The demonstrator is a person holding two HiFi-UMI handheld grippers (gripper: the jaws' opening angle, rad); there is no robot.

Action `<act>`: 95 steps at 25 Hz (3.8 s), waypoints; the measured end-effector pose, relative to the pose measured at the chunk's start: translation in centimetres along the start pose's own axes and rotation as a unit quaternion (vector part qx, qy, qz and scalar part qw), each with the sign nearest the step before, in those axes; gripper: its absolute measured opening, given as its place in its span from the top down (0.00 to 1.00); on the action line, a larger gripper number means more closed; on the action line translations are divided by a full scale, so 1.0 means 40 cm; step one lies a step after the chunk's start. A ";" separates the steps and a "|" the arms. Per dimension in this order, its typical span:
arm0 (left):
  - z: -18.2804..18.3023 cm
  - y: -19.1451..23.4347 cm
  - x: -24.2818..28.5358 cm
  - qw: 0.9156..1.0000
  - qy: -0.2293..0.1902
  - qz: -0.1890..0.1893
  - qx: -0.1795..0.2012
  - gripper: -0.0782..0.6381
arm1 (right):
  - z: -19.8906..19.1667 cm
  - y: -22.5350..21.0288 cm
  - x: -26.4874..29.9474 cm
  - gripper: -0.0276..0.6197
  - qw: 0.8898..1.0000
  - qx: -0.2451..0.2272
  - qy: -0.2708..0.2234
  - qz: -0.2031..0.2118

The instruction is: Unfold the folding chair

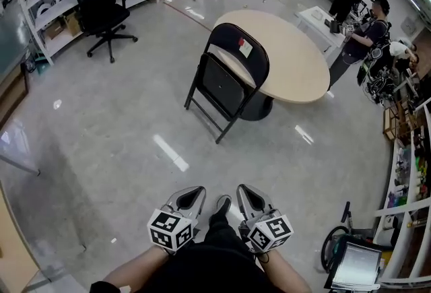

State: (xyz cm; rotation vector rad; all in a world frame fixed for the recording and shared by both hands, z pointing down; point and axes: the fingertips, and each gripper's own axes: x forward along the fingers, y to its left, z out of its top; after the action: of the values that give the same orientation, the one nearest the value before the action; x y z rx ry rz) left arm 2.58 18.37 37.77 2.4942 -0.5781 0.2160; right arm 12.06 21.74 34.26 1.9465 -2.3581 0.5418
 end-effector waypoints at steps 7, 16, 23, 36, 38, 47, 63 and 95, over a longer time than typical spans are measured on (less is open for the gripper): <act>0.100 0.050 0.142 0.998 -0.018 0.057 0.006 0.88 | 0.075 -0.123 0.135 0.96 0.998 0.001 -0.006 0.067; 0.184 0.024 0.384 0.995 -0.027 0.098 0.009 0.88 | 0.204 -0.388 0.206 0.96 0.994 -0.009 -0.017 0.103; 0.221 0.084 0.481 0.991 -0.023 0.131 -0.009 0.88 | 0.244 -0.572 0.267 0.96 0.997 0.000 -0.018 0.081; 0.363 0.418 0.757 0.992 0.005 0.119 -0.031 0.88 | 0.376 -0.821 0.519 0.94 0.999 -0.033 -0.010 -0.006; 0.386 0.482 0.828 0.994 0.012 0.108 -0.031 0.87 | 0.403 -0.871 0.580 0.89 0.999 -0.041 -0.009 -0.019; 0.412 0.685 1.034 0.994 0.070 0.076 -0.040 0.84 | 0.485 -1.047 0.840 0.69 0.991 -0.105 0.033 -0.072; 0.347 0.683 1.017 0.985 0.093 0.131 -0.065 0.83 | 0.336 -1.196 1.150 0.53 0.969 -0.163 0.184 0.018; 0.122 0.880 1.196 0.939 0.069 0.158 -0.299 0.61 | 0.233 -0.849 1.087 0.83 0.966 -0.094 0.223 0.086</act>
State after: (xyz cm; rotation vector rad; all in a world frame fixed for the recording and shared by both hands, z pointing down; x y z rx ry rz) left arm 29.72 -27.72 64.02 1.7788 -0.8398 0.2834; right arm 37.06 -27.25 44.46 1.3741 -2.1997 0.6556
